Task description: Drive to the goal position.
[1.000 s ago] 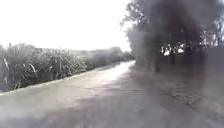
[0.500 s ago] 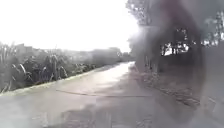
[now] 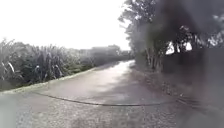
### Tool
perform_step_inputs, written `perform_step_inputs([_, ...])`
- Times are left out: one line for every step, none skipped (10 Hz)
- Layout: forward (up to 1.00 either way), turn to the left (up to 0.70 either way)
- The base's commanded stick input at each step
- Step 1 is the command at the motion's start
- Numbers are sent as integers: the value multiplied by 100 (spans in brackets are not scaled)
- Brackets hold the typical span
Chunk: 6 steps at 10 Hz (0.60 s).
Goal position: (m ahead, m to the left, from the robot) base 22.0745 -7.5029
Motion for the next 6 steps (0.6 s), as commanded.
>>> perform_step_inputs([100,0])
perform_step_inputs([100,0])
perform_step_inputs([100,0])
perform_step_inputs([100,0])
perform_step_inputs([100,0])
perform_step_inputs([100,0])
